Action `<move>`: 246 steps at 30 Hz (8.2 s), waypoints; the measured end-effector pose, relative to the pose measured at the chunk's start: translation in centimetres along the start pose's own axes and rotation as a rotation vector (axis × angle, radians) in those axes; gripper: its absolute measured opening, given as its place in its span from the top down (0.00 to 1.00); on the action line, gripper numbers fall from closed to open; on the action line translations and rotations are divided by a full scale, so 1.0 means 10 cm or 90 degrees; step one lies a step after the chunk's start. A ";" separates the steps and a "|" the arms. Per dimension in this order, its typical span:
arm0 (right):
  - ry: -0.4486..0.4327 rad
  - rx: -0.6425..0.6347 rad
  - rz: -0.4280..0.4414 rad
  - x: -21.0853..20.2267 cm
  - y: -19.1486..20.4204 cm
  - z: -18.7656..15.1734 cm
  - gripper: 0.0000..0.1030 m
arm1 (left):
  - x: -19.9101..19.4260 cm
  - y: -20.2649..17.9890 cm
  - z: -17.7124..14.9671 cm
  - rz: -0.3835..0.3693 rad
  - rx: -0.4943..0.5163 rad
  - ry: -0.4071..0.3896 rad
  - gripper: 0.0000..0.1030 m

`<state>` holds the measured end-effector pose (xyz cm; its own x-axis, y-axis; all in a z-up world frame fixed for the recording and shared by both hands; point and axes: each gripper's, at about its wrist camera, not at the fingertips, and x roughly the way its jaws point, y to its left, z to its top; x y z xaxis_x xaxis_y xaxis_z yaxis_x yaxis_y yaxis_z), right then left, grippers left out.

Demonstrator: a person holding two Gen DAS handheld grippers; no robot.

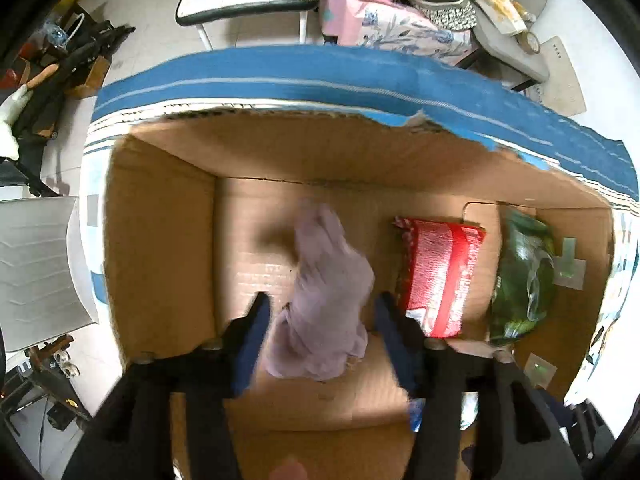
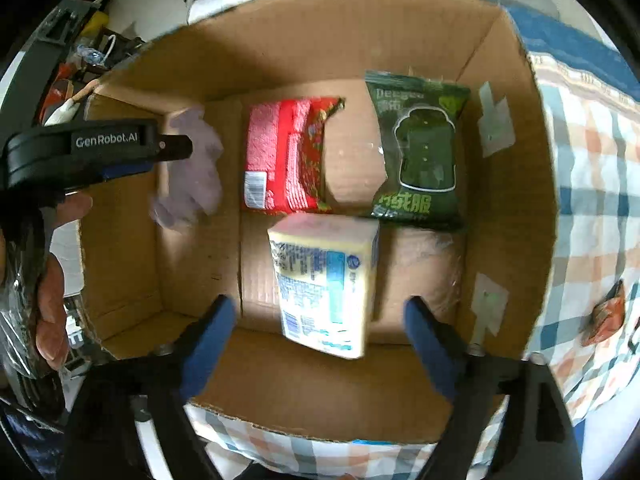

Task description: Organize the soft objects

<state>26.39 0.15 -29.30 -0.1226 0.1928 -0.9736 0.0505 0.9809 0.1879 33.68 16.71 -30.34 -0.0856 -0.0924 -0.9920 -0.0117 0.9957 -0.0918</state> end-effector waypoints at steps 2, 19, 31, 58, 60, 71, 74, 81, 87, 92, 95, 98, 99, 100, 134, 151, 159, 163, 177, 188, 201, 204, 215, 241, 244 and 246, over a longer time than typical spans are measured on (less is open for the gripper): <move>-0.010 -0.007 -0.008 -0.07 0.00 0.00 0.02 | -0.09 0.01 -0.06 0.000 0.001 -0.015 0.22; -0.059 -0.036 -0.042 -0.32 0.10 -0.30 0.00 | -0.67 -0.02 -0.97 0.013 0.004 -0.105 0.06; -0.136 -0.056 -0.005 -1.07 0.01 -0.78 0.00 | -1.44 -0.27 -1.54 -0.011 0.005 -0.204 0.06; -0.106 0.330 0.046 -0.74 -3.82 -1.37 0.00 | 0.18 -3.68 -1.03 0.166 0.276 -0.052 0.06; -0.078 0.348 0.058 -0.53 -3.94 -1.32 0.00 | 0.44 -3.74 -0.99 0.185 0.280 -0.024 0.06; -0.022 0.403 0.120 0.07 -4.15 -1.09 0.01 | 1.11 -3.85 -0.88 0.279 0.298 0.012 0.06; -0.013 0.405 0.129 0.14 -4.16 -1.03 0.01 | 1.23 -3.89 -0.87 0.270 0.303 0.032 0.06; -0.003 0.408 0.137 0.22 -4.15 -0.94 0.02 | 1.42 -3.82 -0.81 0.236 0.283 0.056 0.19; 0.015 0.405 0.136 0.30 -4.13 -0.91 0.34 | 1.38 -3.84 -0.82 0.168 0.258 0.075 0.71; 0.033 0.418 0.146 0.37 -4.13 -0.93 0.42 | 1.34 -3.83 -0.86 0.151 0.245 0.067 0.81; 0.034 0.416 0.143 0.36 -4.10 -0.93 0.45 | 1.35 -3.77 -0.86 0.142 0.239 0.067 0.82; 0.035 0.413 0.139 0.35 -4.10 -0.94 0.46 | 1.37 -3.84 -0.85 0.140 0.237 0.066 0.83; 0.035 0.412 0.138 0.35 -4.11 -0.95 0.47 | 1.37 -3.83 -0.85 0.139 0.236 0.064 0.83; 0.034 0.410 0.135 0.34 -4.10 -0.95 0.48 | 1.37 -3.82 -0.85 0.138 0.234 0.064 0.83; -0.152 0.076 0.139 -1.49 -2.18 -1.20 0.56 | -1.39 -2.40 -1.75 -0.029 0.160 -0.219 0.87; -0.130 -0.050 0.106 -1.32 -0.48 -0.93 0.56 | -1.43 -0.79 -1.56 -0.010 0.041 -0.220 0.87; -0.086 -0.036 0.034 -0.84 -0.37 -0.56 0.56 | -0.86 -0.40 -1.13 -0.028 0.017 -0.134 0.87; -0.058 -0.031 0.002 -0.60 -0.36 -0.42 0.56 | -0.62 -0.31 -0.99 -0.026 0.012 -0.099 0.87; -0.006 -0.020 -0.038 -0.29 -0.43 -0.30 0.40 | -0.33 -0.24 -0.89 0.009 -0.005 -0.039 0.74; -0.037 -0.041 -0.060 -0.49 -0.31 -0.37 0.10 | -0.57 -0.24 -1.07 0.022 -0.018 -0.079 0.50; -0.097 -0.049 -0.078 -0.82 -0.24 -0.52 0.00 | -1.13 -0.27 -1.34 0.052 -0.020 -0.187 0.05; -0.146 -0.060 -0.097 -1.06 -0.20 -0.63 0.00 | -1.34 -0.30 -1.47 0.057 -0.024 -0.226 0.05; -0.300 -0.082 -0.095 -2.02 -0.11 -1.36 0.00 | -2.11 -0.43 -2.14 0.037 -0.033 -0.341 0.04; -0.471 -0.086 -0.106 -3.27 0.03 -2.92 0.00 | -3.03 -0.63 -3.37 0.079 -0.028 -0.462 0.04; -0.472 -0.087 -0.106 -3.28 0.03 -2.93 0.00 | -3.04 -0.64 -3.41 0.080 -0.026 -0.460 0.04; -0.471 -0.087 -0.106 -3.29 0.03 -2.94 0.00 | -3.05 -0.65 -3.43 0.080 -0.028 -0.460 0.04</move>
<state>1.31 -5.09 6.60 0.5796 0.0216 -0.8146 -0.0397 0.9992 -0.0018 2.19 12.95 3.45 0.5889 0.0623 -0.8058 -0.0856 0.9962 0.0145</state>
